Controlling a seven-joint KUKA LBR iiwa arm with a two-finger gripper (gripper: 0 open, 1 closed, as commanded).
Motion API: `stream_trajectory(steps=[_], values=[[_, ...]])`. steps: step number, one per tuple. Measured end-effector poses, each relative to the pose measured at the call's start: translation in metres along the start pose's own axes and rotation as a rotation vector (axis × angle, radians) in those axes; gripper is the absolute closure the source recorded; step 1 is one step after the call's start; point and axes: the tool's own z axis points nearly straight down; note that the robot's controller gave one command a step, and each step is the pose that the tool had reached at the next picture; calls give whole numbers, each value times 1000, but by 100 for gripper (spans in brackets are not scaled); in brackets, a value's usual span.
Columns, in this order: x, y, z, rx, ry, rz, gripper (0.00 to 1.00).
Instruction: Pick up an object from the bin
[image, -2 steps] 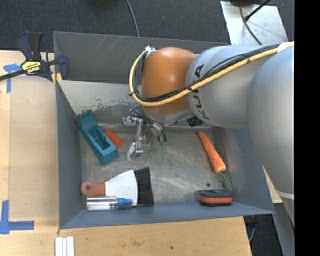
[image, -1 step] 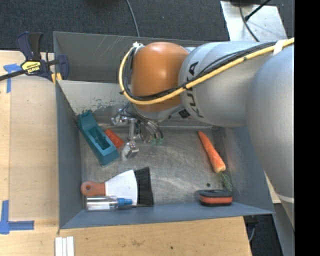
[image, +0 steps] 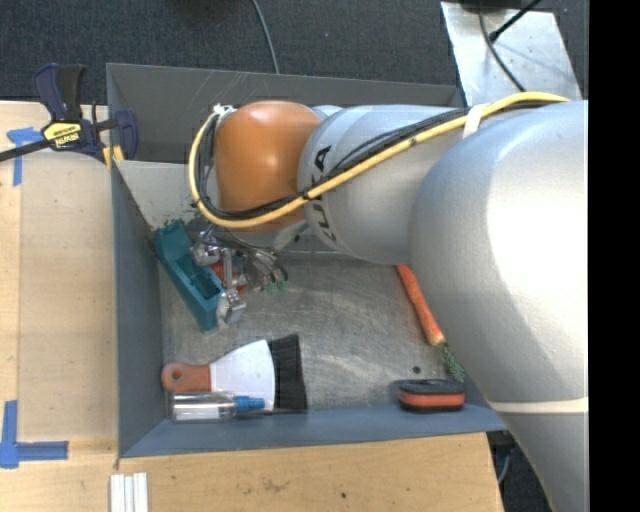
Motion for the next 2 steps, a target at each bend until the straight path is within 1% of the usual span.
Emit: stream_trajectory(steps=[1,2], values=[[0,0,0,0,0,0,100],[3,-1,-1,-4,-11,0,100]])
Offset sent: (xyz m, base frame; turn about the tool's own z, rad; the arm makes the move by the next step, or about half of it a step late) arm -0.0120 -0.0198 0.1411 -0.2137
